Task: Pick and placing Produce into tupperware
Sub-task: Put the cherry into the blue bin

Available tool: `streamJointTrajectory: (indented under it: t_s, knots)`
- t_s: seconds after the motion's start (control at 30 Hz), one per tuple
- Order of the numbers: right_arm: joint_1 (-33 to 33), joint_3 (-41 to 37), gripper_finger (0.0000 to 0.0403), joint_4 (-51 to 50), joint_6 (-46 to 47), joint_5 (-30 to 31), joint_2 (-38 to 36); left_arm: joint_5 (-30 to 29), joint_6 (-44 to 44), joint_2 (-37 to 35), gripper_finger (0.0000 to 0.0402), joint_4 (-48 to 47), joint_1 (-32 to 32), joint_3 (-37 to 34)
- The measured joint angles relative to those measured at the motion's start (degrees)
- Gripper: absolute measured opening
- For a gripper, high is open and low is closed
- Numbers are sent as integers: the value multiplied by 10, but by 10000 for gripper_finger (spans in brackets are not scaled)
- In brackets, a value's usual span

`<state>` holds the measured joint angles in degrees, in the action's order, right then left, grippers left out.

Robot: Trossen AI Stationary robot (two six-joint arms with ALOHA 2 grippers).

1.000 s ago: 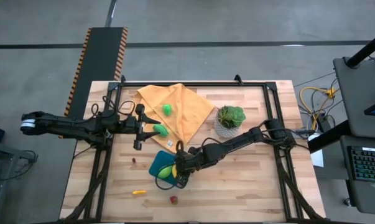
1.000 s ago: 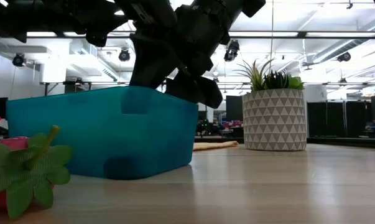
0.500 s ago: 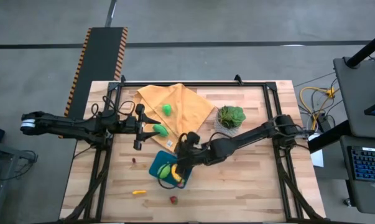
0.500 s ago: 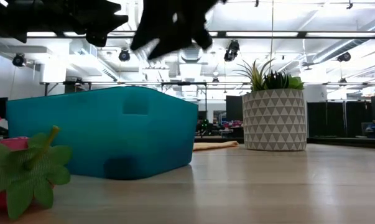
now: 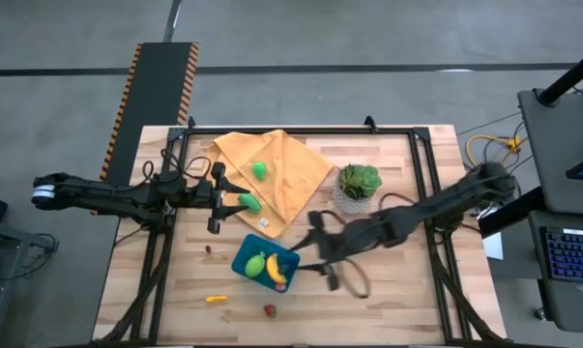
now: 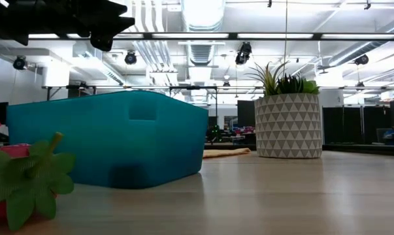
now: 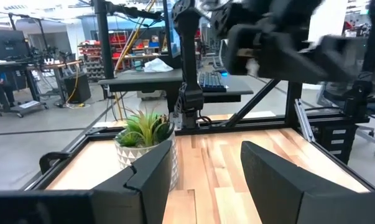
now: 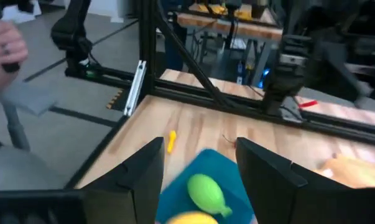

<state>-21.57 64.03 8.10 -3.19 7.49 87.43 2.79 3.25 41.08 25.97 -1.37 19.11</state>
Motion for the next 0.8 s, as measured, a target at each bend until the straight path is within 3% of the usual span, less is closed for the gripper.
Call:
streamJointTrajectory:
  t_s: [0.23, 0.43, 0.6, 0.8]
  knots:
    - [2, -219, 191, 96, -49, 7, -209, 0, 0, 0, 178, 0, 0, 0]
    - [14, -372, 191, 189, -76, 83, -346, 0, 1, 0, 178, 0, 0, 0]
    - [33, -416, 191, 209, -96, 91, -400, 0, 1, 0, 178, -6, 0, 0]
    - [45, -413, 192, 215, -137, 92, -405, 0, 1, 1, 178, -9, 0, 0]
